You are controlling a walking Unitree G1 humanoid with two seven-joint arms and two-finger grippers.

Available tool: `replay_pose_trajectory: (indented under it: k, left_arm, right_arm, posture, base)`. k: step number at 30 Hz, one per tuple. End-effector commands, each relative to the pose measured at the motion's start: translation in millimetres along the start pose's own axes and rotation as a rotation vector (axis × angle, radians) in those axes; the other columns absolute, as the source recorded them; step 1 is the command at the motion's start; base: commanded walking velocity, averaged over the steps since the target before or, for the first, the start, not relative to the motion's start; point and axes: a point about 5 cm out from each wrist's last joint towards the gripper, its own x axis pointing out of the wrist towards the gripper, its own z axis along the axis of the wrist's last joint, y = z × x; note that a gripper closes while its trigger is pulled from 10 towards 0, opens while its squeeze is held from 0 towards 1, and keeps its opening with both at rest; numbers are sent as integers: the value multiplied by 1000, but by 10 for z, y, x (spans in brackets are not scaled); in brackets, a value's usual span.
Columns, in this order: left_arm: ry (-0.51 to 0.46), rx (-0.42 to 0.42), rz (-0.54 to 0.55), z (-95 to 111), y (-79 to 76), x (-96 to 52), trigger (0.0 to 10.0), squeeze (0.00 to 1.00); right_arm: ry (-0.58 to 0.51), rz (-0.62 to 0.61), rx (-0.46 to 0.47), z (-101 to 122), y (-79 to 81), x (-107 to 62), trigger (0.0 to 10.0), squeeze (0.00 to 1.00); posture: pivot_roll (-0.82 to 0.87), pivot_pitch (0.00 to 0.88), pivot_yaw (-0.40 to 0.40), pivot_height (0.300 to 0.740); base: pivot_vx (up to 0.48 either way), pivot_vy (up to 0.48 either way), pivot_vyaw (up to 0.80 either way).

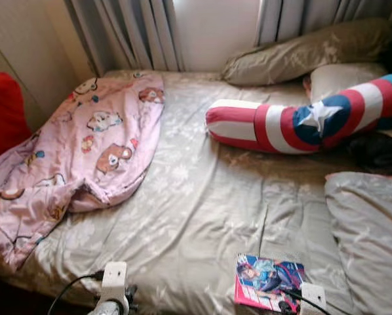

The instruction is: Clean up the room

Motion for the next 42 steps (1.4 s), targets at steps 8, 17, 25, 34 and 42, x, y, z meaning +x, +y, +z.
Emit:
replay_pose_trajectory:
  k: [8,17,25,34,42]
  left_arm:
    - [58,-25,12,-134,16,-28,10000,0]
    - [90,-3,10,-192,65,-46,10000,0]
    - [107,3,16,-226,145,-63,10000,0]
    - [125,-1,19,-279,112,-74,10000,0]
    - [119,-2,4,-223,-74,-38,10000,0]
  right_arm:
    - [17,15,-46,-18,30,2,10000,0]
    - [18,-2,-13,-35,10,-4,10000,0]
    - [22,2,-11,-53,12,-9,10000,0]
    - [20,11,3,-48,15,-8,10000,0]
    - [25,28,-2,-50,33,-6,10000,0]
  posture:
    - [16,87,49,740]
    - [12,69,54,740]
    - [13,65,57,740]
    - [19,82,56,740]
    - [20,92,55,740]
  base:
    - [0,35,0]
    - [0,464,410]
    - [0,480,0]
    - [0,480,0]
    - [0,480,0]
